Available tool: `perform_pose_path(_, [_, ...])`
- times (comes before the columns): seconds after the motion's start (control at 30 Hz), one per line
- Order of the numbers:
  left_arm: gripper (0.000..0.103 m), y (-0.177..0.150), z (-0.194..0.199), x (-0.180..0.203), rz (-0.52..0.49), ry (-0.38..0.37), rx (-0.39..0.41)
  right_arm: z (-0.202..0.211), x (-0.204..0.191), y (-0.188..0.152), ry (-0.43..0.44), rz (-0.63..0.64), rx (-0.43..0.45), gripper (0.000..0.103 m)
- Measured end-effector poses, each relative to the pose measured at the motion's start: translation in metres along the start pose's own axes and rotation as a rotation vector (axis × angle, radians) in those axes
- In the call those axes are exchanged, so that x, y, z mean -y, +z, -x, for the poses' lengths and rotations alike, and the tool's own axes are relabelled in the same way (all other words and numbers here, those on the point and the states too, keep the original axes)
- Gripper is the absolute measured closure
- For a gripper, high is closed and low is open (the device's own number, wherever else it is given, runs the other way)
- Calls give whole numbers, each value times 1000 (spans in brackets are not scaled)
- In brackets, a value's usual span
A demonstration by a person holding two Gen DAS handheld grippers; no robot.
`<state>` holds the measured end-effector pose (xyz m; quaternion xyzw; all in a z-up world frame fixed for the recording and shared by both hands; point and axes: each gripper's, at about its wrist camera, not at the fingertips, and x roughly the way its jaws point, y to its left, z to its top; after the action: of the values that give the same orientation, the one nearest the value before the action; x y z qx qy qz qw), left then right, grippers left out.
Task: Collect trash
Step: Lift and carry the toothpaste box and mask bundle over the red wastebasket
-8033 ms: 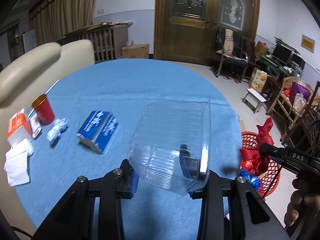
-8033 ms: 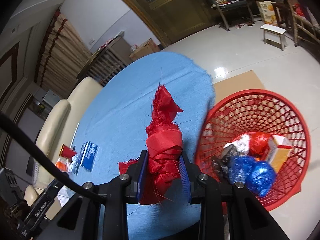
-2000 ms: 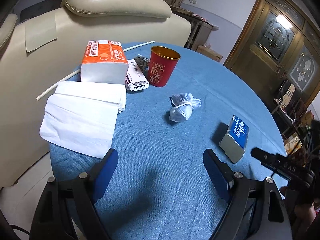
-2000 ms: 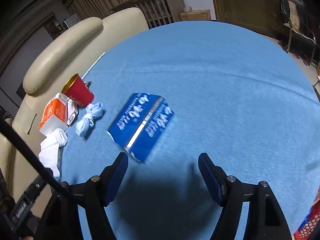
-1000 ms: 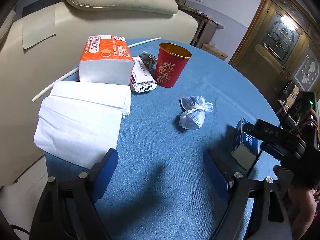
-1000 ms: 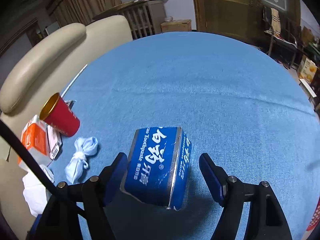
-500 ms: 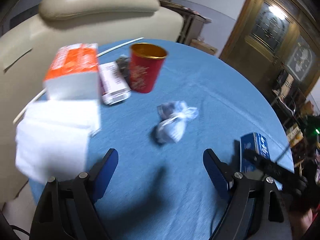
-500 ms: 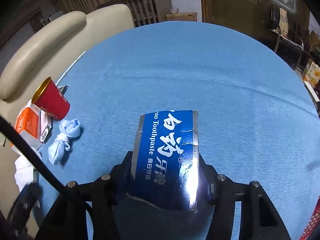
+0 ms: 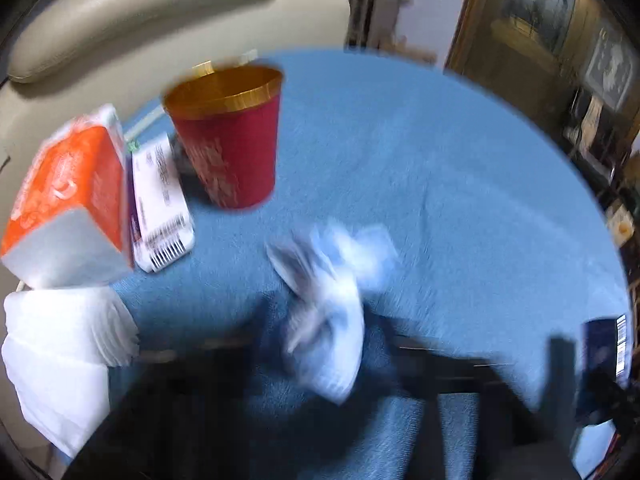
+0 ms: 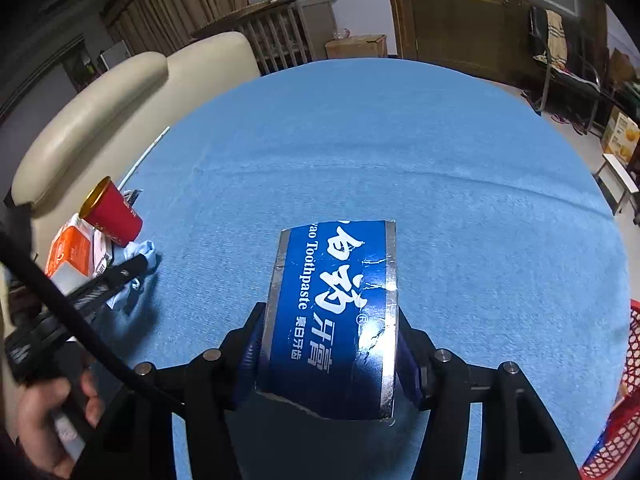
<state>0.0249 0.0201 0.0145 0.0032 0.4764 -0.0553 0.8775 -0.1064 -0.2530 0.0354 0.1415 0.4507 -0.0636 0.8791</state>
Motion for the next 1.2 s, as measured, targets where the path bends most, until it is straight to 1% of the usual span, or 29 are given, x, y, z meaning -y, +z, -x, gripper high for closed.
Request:
perform_pose_path(0.07, [80, -1, 2, -3, 27, -49, -25, 2, 2, -2, 3, -3, 3, 42])
perform_pose_path(0.1, [80, -2, 6, -3, 35, -55, -26, 5, 4, -4, 6, -6, 5, 42])
perform_pose_path(0.33, [80, -17, 47, 11, 31, -99, 35, 23, 13, -15, 24, -18, 27, 42])
perform_pose_path(0.47, [80, -34, 66, 28, 11, -109, 53, 37, 22, -24, 32, -27, 42, 42])
perform_pose_path(0.7, [80, -62, 88, 68, -49, -129, 63, 58, 47, -39, 40, -63, 70, 42])
perform_pose_path(1.03, [80, -86, 112, 123, -146, -170, 66, 88, 92, -56, 25, -141, 115, 42])
perform_pose_path(1.2, [80, -92, 119, 140, -186, -180, 76, 95, 107, -61, 19, -174, 125, 42])
